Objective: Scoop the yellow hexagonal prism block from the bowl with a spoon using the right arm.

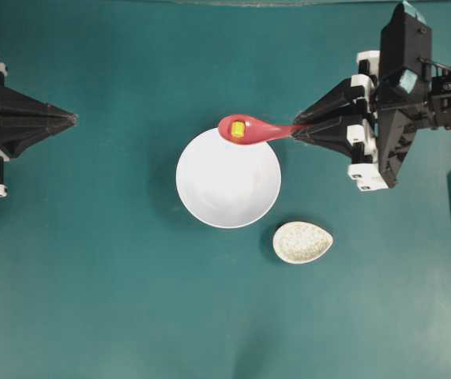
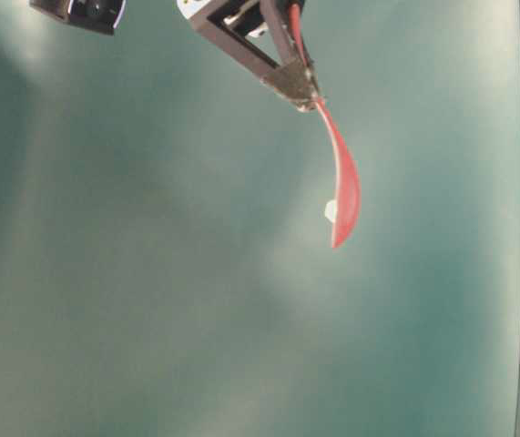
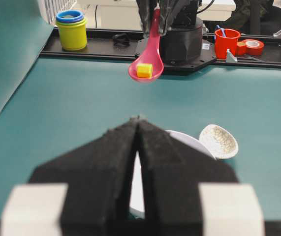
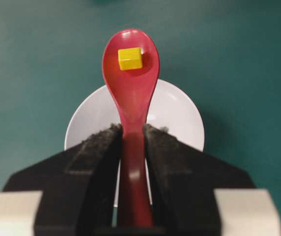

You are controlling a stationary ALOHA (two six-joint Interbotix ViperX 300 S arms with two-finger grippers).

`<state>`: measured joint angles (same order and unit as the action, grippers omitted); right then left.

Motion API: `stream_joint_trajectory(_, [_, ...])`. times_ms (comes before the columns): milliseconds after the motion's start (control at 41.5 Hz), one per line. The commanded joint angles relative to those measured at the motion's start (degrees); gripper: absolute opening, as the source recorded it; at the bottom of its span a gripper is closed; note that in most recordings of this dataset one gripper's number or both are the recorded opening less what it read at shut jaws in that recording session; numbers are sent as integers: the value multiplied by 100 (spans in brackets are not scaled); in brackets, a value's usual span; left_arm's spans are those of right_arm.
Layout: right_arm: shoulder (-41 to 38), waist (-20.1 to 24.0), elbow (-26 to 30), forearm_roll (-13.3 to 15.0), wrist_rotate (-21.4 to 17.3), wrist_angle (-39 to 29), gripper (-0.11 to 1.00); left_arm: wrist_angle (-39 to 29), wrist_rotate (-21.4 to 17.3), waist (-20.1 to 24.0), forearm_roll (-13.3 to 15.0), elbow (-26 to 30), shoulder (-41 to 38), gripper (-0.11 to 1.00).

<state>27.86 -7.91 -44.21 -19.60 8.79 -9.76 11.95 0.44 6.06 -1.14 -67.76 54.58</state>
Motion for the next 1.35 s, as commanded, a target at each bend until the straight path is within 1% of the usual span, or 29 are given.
stream_joint_trajectory(0, [62,9,79,9,9,26,23,35,9,9,9,97,-53,0])
stream_joint_trajectory(1326, [62,9,79,44,53,158,23,70,0,9,9,97,-53,0])
